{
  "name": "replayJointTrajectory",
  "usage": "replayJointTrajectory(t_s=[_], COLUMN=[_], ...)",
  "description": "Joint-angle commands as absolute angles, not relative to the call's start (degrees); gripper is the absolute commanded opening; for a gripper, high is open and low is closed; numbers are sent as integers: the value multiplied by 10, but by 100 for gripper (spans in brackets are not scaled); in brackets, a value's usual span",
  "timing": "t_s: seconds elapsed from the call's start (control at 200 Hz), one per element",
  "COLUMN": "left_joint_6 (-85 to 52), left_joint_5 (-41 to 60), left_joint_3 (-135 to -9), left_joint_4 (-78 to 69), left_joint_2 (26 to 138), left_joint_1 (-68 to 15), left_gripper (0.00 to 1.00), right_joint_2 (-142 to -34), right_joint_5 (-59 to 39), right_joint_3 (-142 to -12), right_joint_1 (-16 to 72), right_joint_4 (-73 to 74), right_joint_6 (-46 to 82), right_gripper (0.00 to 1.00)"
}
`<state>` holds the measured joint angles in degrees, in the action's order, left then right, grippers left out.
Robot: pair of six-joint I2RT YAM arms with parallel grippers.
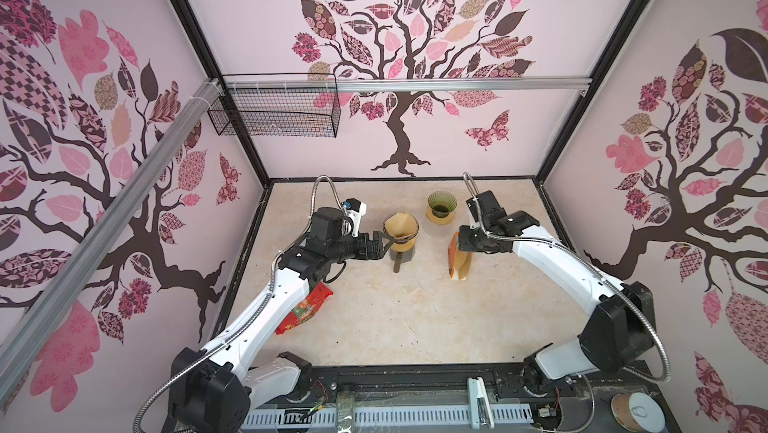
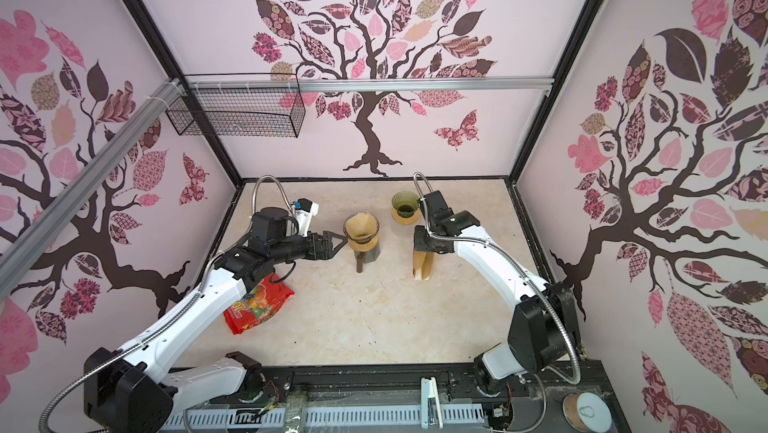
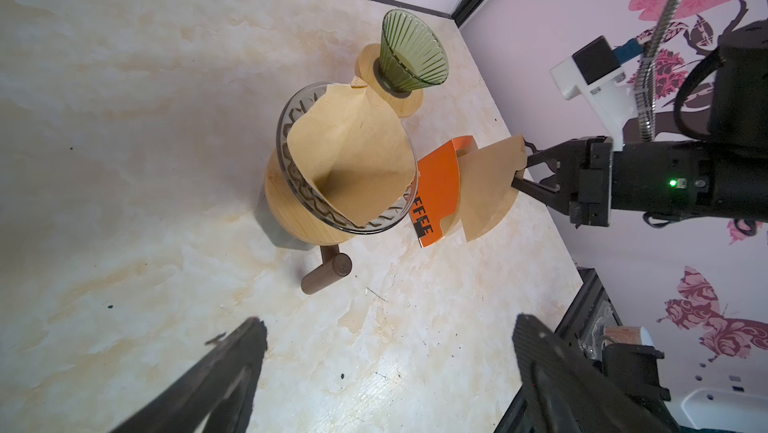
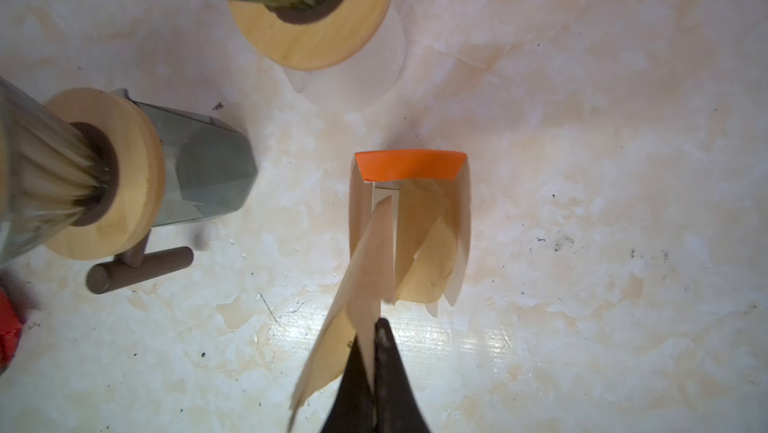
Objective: Place the coffee filter in the dripper
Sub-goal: 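Pinch a paper filter inside the COFFEE pack with the right gripper, then lift the paper filter out and carry it above the green dripper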
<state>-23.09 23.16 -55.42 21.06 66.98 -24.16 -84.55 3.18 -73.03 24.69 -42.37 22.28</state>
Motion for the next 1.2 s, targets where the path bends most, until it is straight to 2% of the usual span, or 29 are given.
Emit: replayJointTrajectory(t_s=[0.0,0.165,0.485,0.79,1.195], left_joint_6=[-227,-226,-220,-218,-219], left_joint_5=[220,196,117,117,129], left_joint_3=[-540,-543,-541,-541,-538], left_joint_4=[199,206,220,221,215], left_joint_2=[657,646,608,599,612], left_joint_1=[-244,-243,-243,-242,-243], left_gripper=[95,96,95,96,96], right_joint_2=[-809,-799,-907,-1028,-1131], right_joint_5=[37,44,51,58,50], right_joint_3=[-766,-786,-947,-1092,-1161], right_joint_1=[250,250,250,238,212], right_joint_4=[-447,-403,-396,-438,-477], right_joint_6=[225,240,233,218,205], right_gripper=[5,4,4,5,6])
